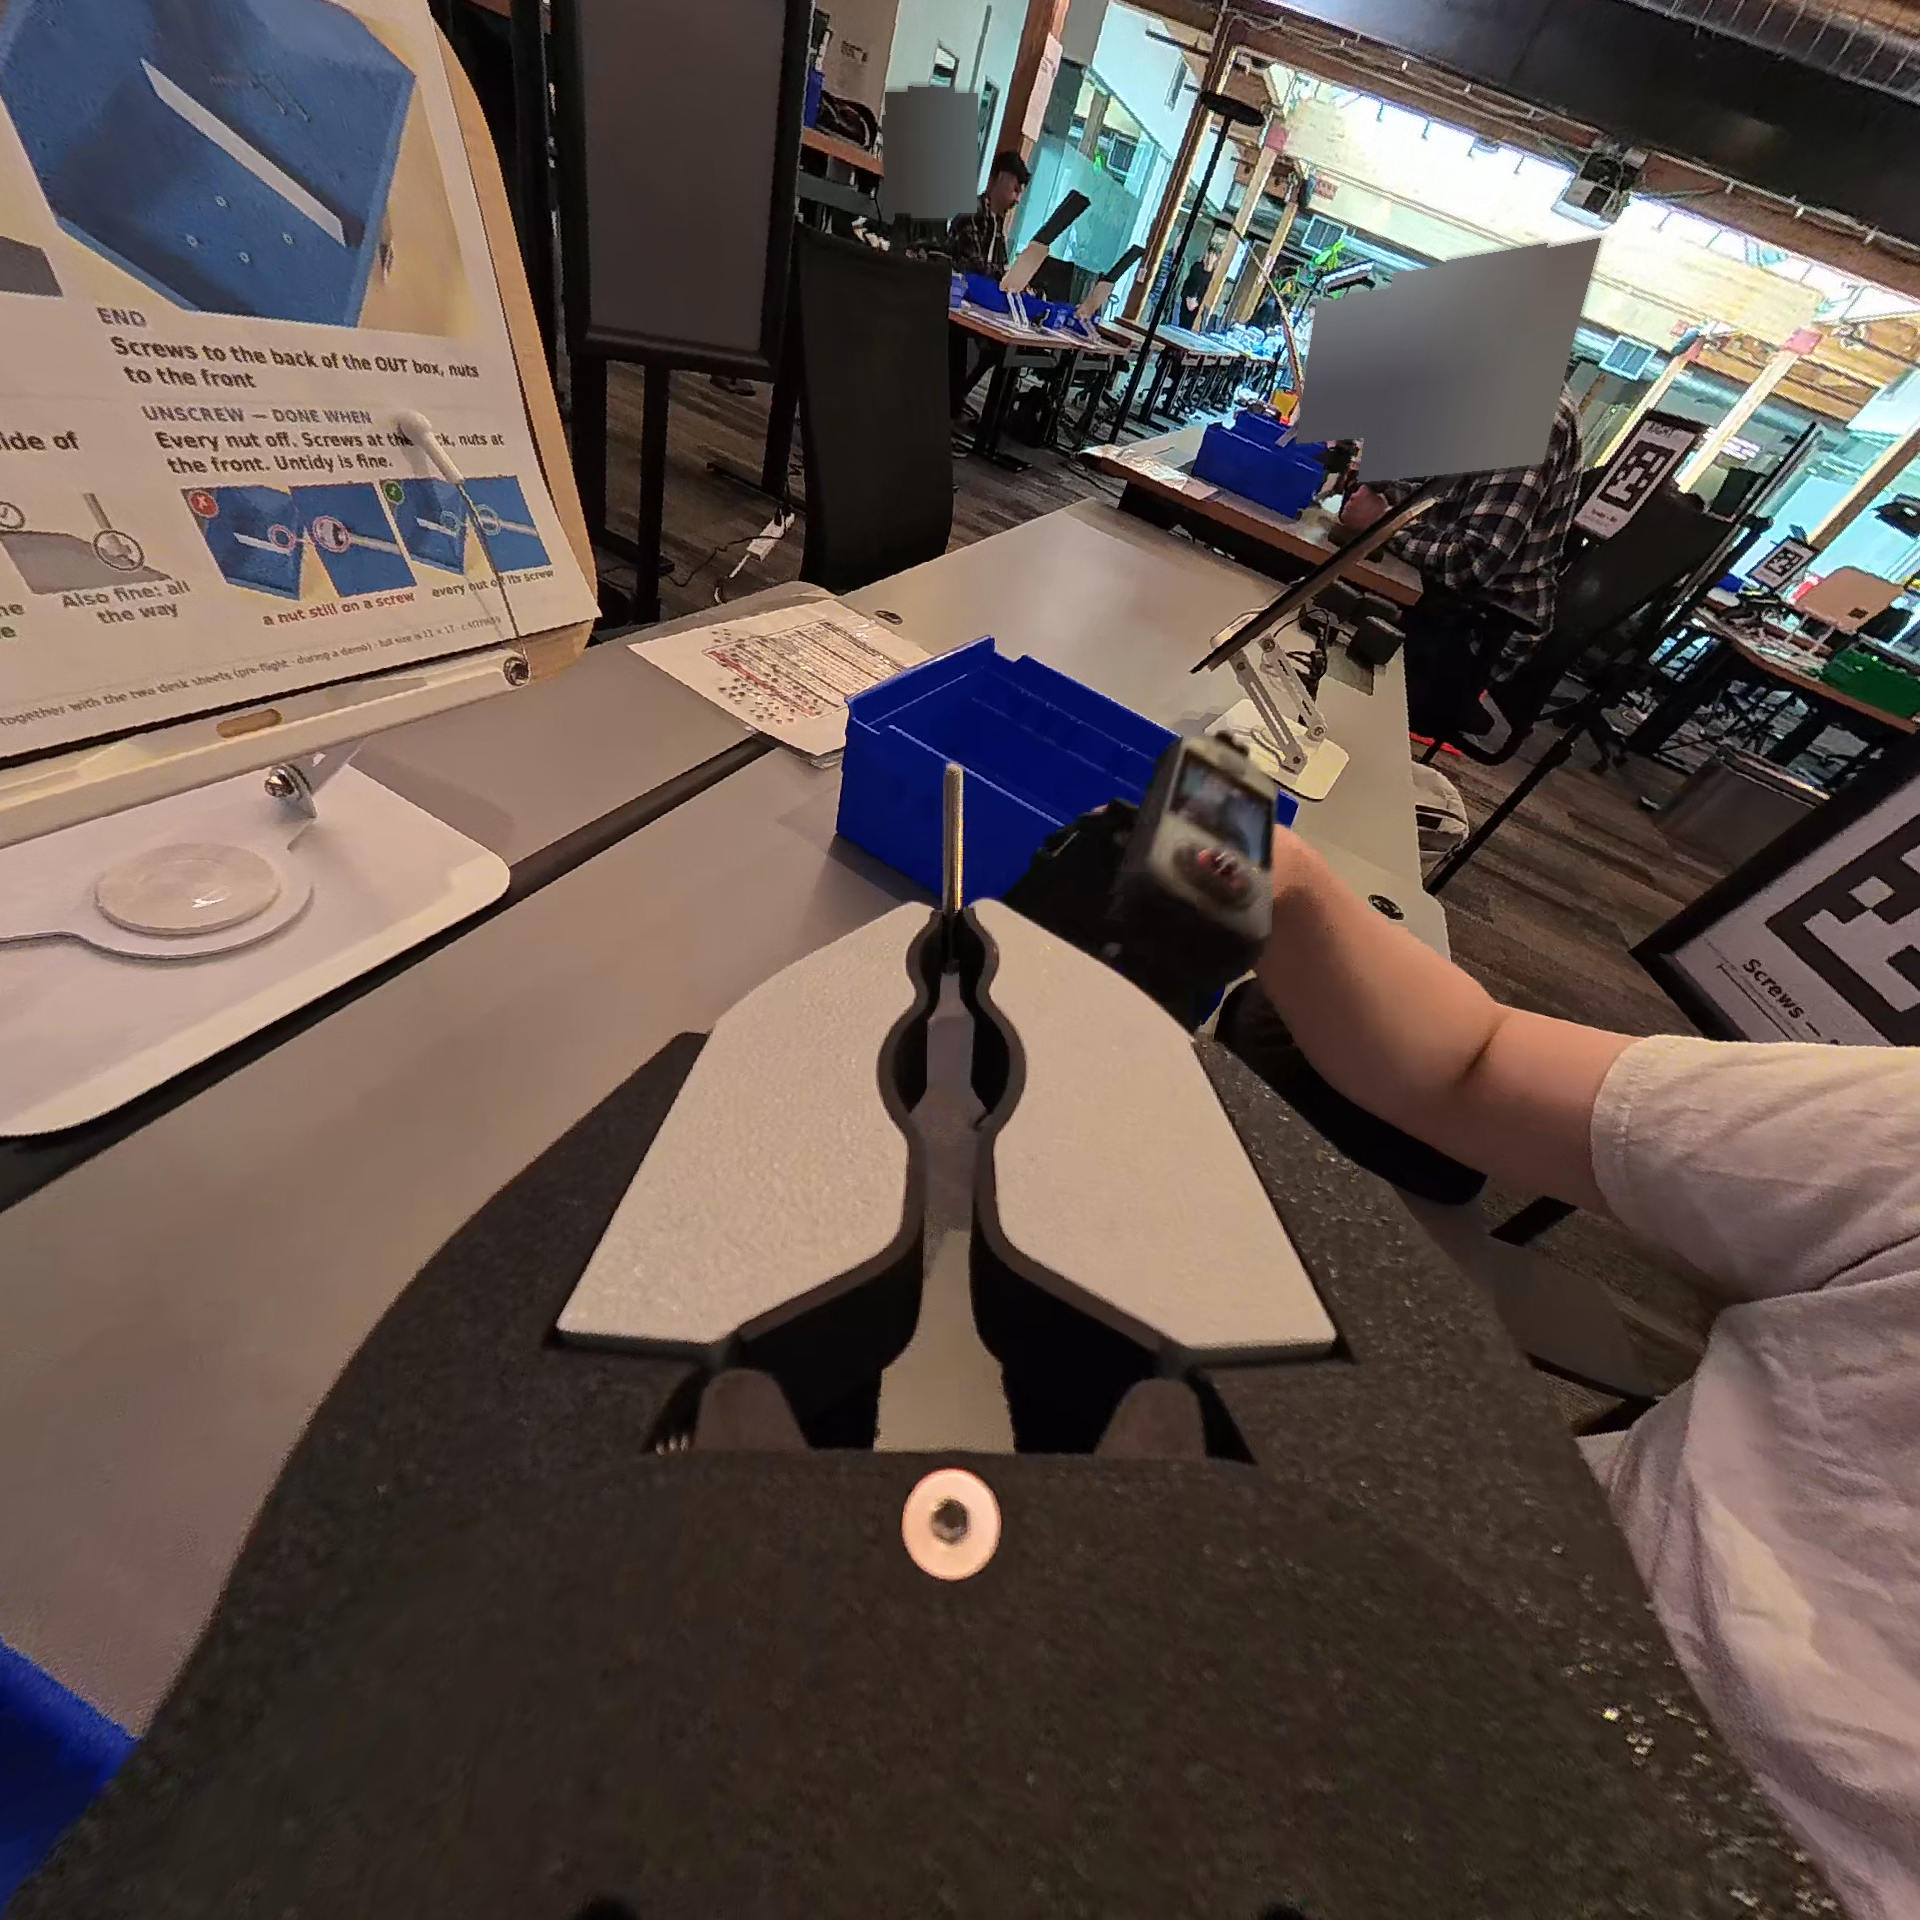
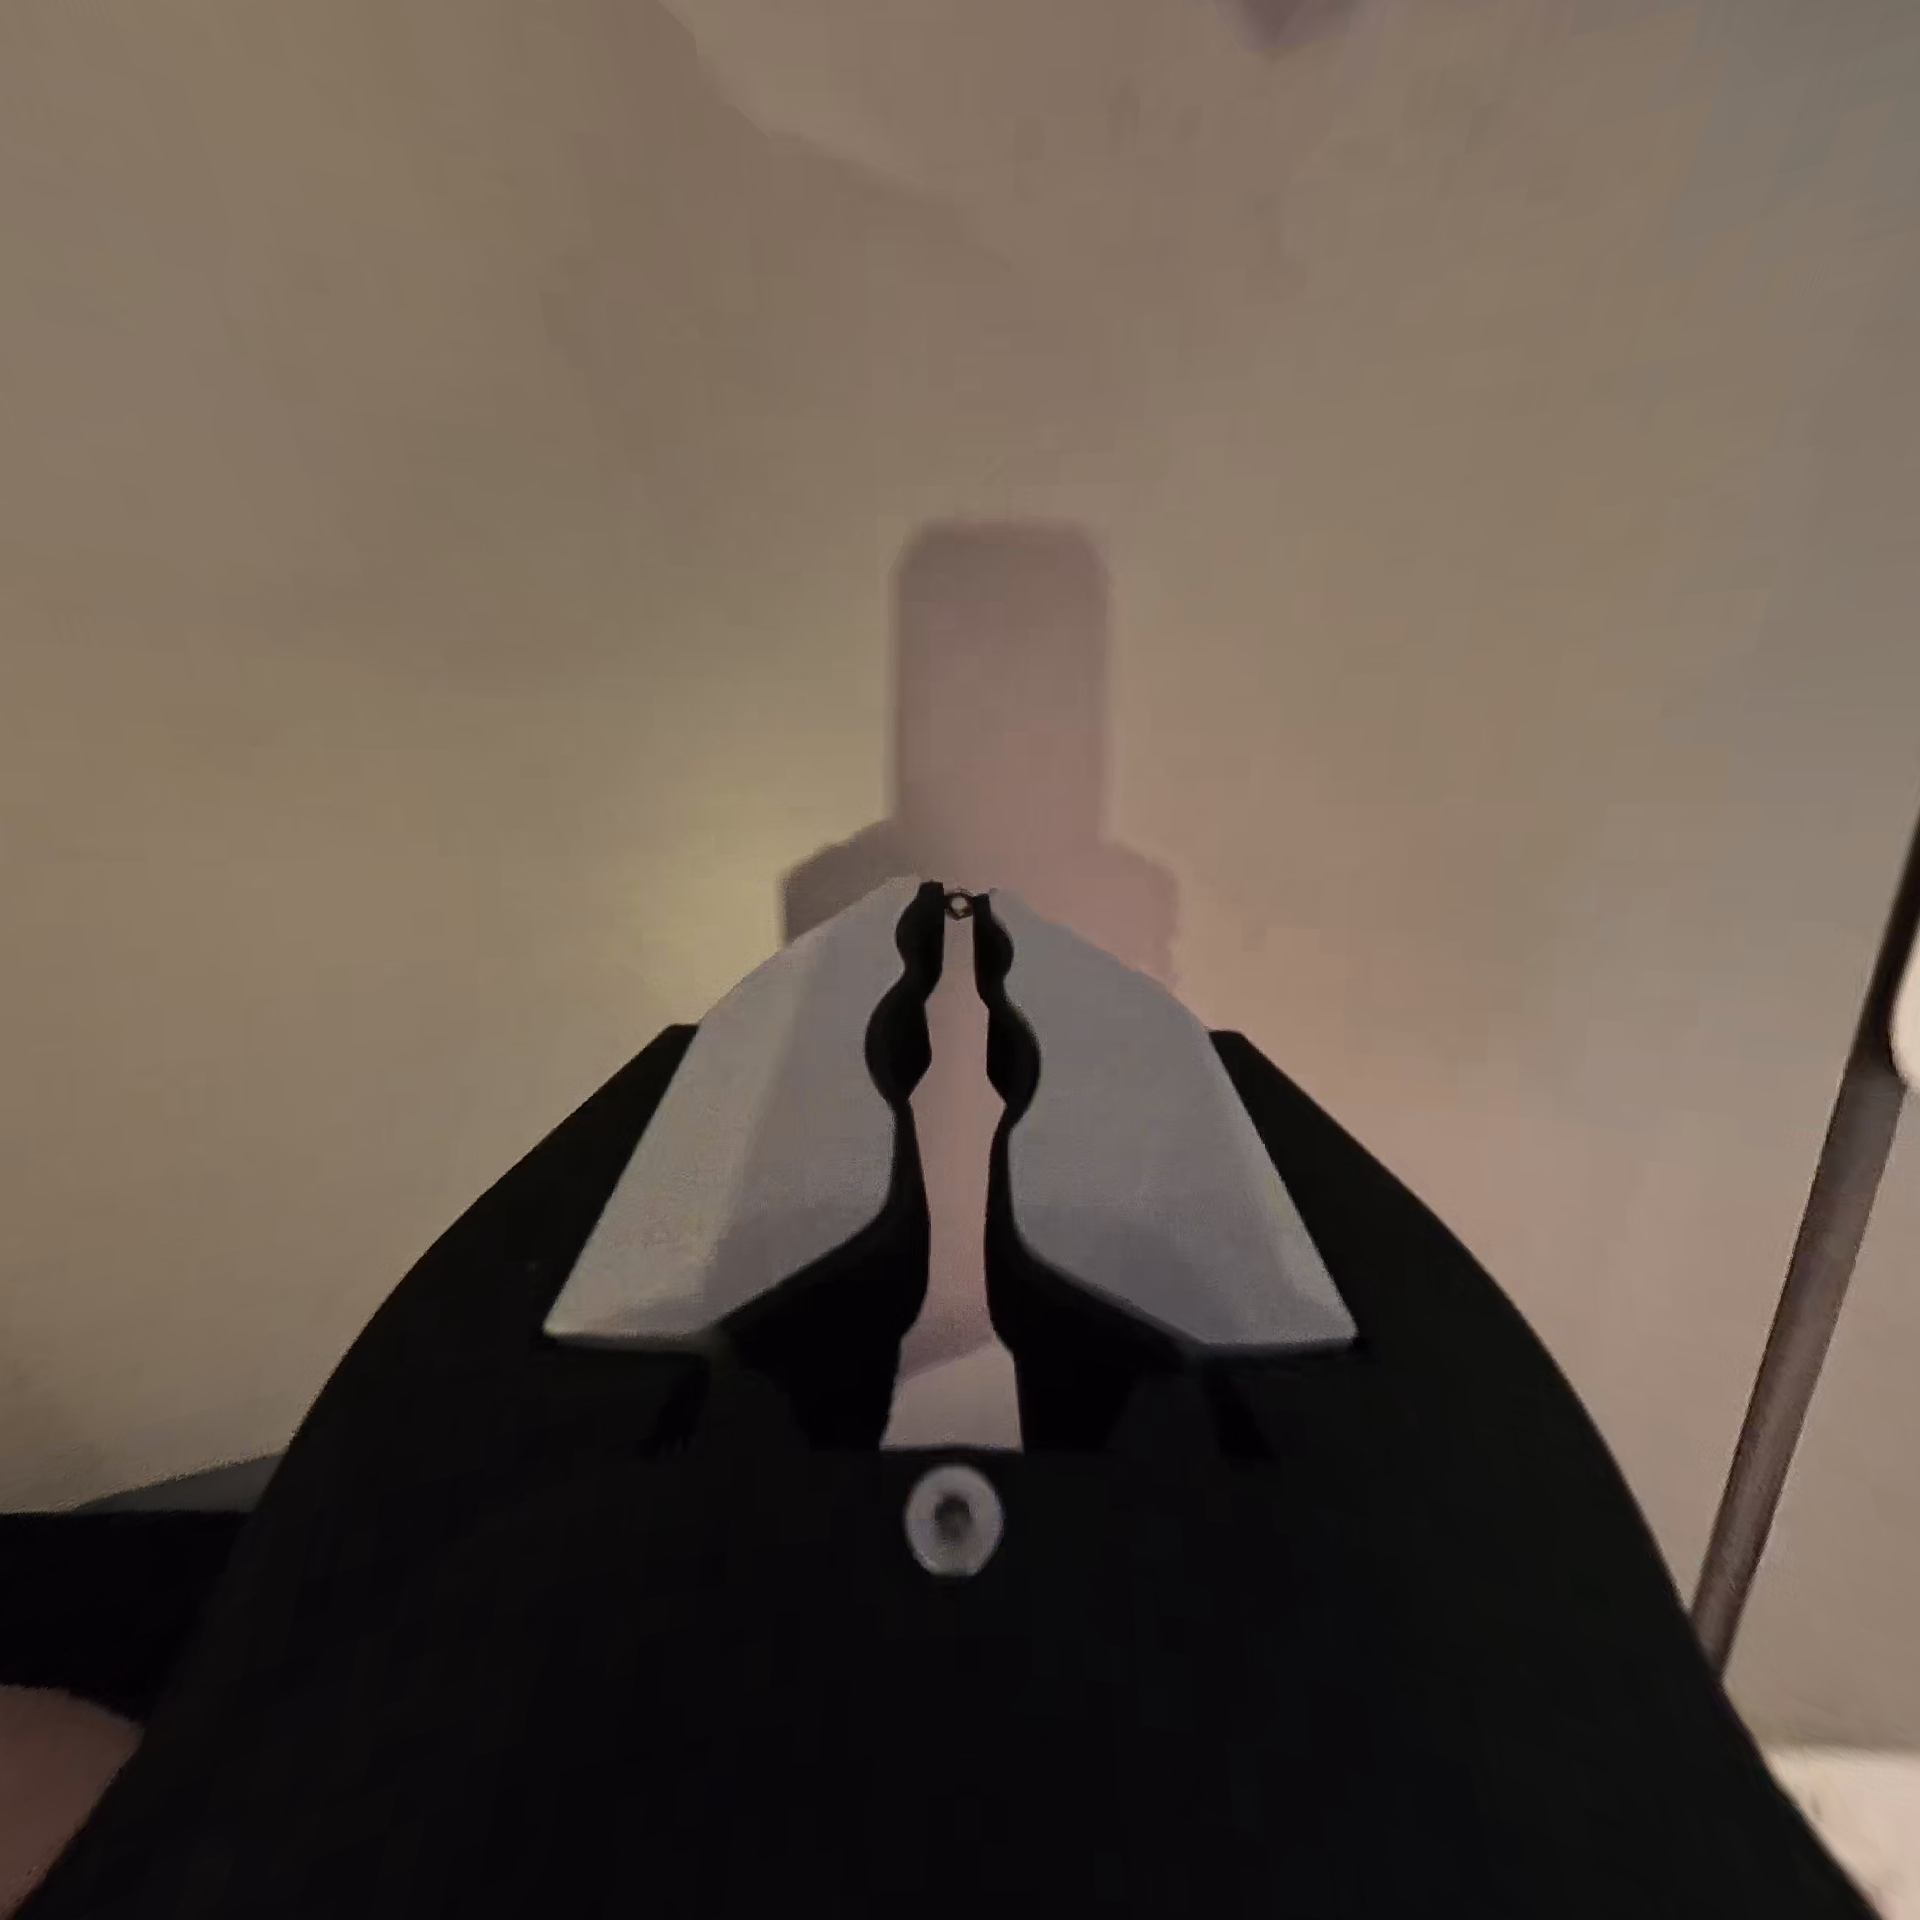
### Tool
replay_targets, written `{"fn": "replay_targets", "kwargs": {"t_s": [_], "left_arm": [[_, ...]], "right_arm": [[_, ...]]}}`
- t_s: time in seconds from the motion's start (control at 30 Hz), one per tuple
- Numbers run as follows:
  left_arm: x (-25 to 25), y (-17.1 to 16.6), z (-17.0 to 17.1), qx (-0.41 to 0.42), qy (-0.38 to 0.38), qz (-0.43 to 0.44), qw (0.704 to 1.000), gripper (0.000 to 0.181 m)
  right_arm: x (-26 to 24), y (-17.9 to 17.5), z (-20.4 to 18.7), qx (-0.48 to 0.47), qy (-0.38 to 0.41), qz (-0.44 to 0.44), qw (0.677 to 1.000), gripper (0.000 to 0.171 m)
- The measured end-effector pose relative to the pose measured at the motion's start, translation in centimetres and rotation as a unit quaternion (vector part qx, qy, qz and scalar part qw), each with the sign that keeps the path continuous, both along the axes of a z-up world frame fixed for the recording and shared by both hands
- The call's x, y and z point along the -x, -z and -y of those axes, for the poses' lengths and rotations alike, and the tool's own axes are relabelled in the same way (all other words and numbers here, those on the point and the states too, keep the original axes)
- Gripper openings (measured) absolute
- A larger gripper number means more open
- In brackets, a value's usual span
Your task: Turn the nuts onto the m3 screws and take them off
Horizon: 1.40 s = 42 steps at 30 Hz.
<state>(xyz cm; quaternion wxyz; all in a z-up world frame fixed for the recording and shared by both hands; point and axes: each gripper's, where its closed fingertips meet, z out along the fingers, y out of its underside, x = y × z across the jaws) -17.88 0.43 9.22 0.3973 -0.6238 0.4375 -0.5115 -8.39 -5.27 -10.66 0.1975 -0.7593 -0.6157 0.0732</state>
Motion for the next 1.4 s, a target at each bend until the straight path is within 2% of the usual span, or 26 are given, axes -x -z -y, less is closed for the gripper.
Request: {"fn": "replay_targets", "kwargs": {"t_s": [0.1,0.2,0.4,0.57,0.8,1.0,1.13,1.23,1.4], "left_arm": [[-0.3,0.4,0.1,0.001,0.002,-0.006,1.0,0.002],[-0.8,0.7,0.4,0.002,0.008,-0.012,1.0,0.002],[-2.2,1.6,1.8,-0.003,0.031,-0.031,0.999,0.002],[-3.7,2.0,3.8,-0.01,0.057,-0.042,0.997,0.002],[-5.4,2.8,6.4,-0.025,0.09,-0.062,0.994,0.002],[-6.2,2.7,8.7,-0.04,0.116,-0.067,0.99,0.002],[-6.5,2.9,10.1,-0.058,0.13,-0.077,0.987,0.002],[-6.7,3.0,10.7,-0.069,0.135,-0.081,0.985,0.002],[-6.6,2.7,10.8,-0.07,0.134,-0.079,0.985,0.002]], "right_arm": [[1.9,-3.7,1.3,-0.022,-0.049,-0.095,0.994,0.005],[2.8,-7.0,3.4,-0.003,-0.09,-0.185,0.979,0.005],[3.5,-13.0,7.6,0.043,-0.181,-0.349,0.918,0.005],[3.1,-15.9,9.5,0.055,-0.226,-0.416,0.879,0.005],[1.5,-19.3,10.6,0.079,-0.247,-0.505,0.823,0.005],[0.1,-21.8,11.2,0.128,-0.265,-0.579,0.76,0.005],[-0.6,-23.6,11.9,0.175,-0.289,-0.625,0.704,0.005],[-0.8,-24.6,12.4,0.202,-0.304,-0.647,0.67,0.005],[-0.7,-25.4,13.0,0.226,-0.322,-0.662,0.638,0.005]]}}
